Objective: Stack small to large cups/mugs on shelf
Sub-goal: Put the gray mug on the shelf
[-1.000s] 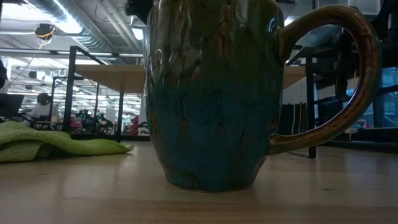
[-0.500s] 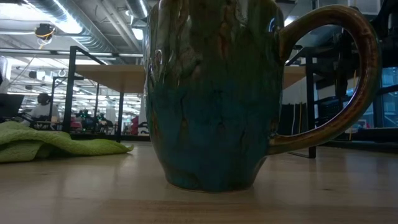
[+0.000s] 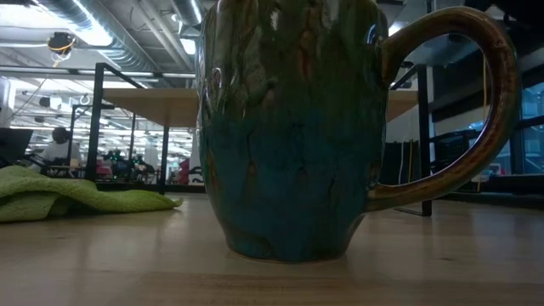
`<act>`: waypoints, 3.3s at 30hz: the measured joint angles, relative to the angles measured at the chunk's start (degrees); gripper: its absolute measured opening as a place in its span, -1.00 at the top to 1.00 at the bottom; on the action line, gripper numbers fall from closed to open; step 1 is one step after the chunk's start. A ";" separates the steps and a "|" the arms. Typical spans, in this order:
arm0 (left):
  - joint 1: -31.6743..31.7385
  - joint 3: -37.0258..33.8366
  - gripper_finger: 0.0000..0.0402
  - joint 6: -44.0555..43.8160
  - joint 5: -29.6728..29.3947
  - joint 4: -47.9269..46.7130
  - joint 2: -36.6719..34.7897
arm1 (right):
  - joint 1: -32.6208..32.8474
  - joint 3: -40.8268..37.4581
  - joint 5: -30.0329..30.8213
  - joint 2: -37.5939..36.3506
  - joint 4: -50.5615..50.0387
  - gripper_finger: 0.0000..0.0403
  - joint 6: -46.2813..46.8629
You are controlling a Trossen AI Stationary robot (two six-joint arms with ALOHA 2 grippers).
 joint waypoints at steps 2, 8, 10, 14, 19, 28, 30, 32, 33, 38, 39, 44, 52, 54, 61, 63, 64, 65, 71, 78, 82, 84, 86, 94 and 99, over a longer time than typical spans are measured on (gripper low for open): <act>0.02 0.00 0.57 0.02 0.00 0.00 -0.02 | -0.02 1.12 -1.36 0.00 -0.11 0.32 -0.42; 0.02 0.00 0.57 -1.67 0.98 -0.15 -0.02 | 0.00 1.89 -1.13 0.02 -0.41 0.32 -7.19; 0.02 0.00 0.57 -3.37 3.20 -0.34 -0.02 | -0.02 1.89 0.33 0.00 -0.29 0.32 -7.80; 0.00 0.00 0.57 -6.61 8.24 -0.66 -0.01 | -0.02 1.89 2.83 0.00 -0.09 0.32 -13.71; 0.00 0.02 0.57 -7.75 9.31 -0.63 0.00 | 0.00 2.33 7.20 0.02 1.10 0.32 -13.02; 0.02 0.02 0.57 -8.57 7.24 -2.29 0.02 | 0.02 21.49 -3.72 10.65 -18.62 0.32 -14.15; 0.02 0.04 0.57 -8.59 6.68 -2.87 0.02 | 0.03 29.98 1.42 15.03 -39.01 0.32 -14.12; 0.02 0.04 0.57 -8.59 6.60 -3.58 0.02 | 0.02 39.63 6.79 20.75 -61.22 0.32 -13.22; 0.02 0.04 0.57 -8.59 6.60 -3.63 0.02 | 0.01 44.36 8.93 23.63 -71.34 0.32 -11.93; 0.02 0.07 0.57 -8.60 6.56 -4.41 0.02 | 2.34 63.04 10.26 35.72 -106.10 0.32 -2.33; 0.02 0.07 0.57 -8.59 6.56 -4.86 0.02 | 3.39 65.44 9.82 37.43 -109.66 0.32 -0.61; 0.02 0.07 0.57 -8.59 5.08 -7.05 0.02 | 11.14 71.57 9.35 42.78 -131.53 0.32 14.98; 0.02 0.07 0.57 -8.59 4.35 -8.46 0.02 | 34.91 55.32 5.25 43.75 -120.73 0.32 45.04; 0.02 0.07 0.57 -8.25 4.34 -8.46 0.02 | 39.32 51.54 5.78 45.13 -116.56 0.32 52.25; 0.02 0.07 0.57 -7.28 4.55 -8.46 0.02 | 50.59 48.00 4.60 53.36 -113.95 0.32 72.03; 0.02 0.07 0.57 -7.34 4.76 -8.46 0.02 | 52.26 48.38 4.52 55.78 -113.46 0.32 75.43; 0.01 0.07 0.57 -7.37 4.80 -8.46 0.02 | 52.98 48.62 4.54 56.82 -112.59 0.32 76.84; 0.01 0.07 0.57 -7.35 4.81 -8.46 0.02 | 53.61 48.79 4.57 57.64 -111.39 0.32 77.93; 0.00 0.07 0.57 -7.45 4.90 -8.44 0.02 | 55.57 48.84 4.49 63.58 -104.35 0.31 82.14; 0.00 0.07 0.57 -7.52 4.90 -8.19 0.02 | 55.69 48.81 4.48 67.69 -103.96 0.31 83.81; 0.00 0.07 0.57 -7.99 5.00 -8.18 0.02 | 55.68 48.81 4.47 68.86 -103.96 0.31 84.24; 0.01 0.07 0.57 -8.51 5.09 -8.20 0.02 | 55.67 48.81 4.46 69.54 -103.94 0.31 84.27; 0.00 0.07 0.57 -8.59 5.09 -8.20 0.02 | 55.67 48.81 4.46 70.20 -103.88 0.31 84.31; 0.00 0.07 0.57 -7.05 5.09 -8.22 0.02 | 55.65 48.81 2.59 72.45 -104.82 0.35 85.85; 0.00 0.07 0.57 -6.01 5.09 -8.22 0.02 | 55.65 48.81 0.09 73.24 -104.33 0.57 86.15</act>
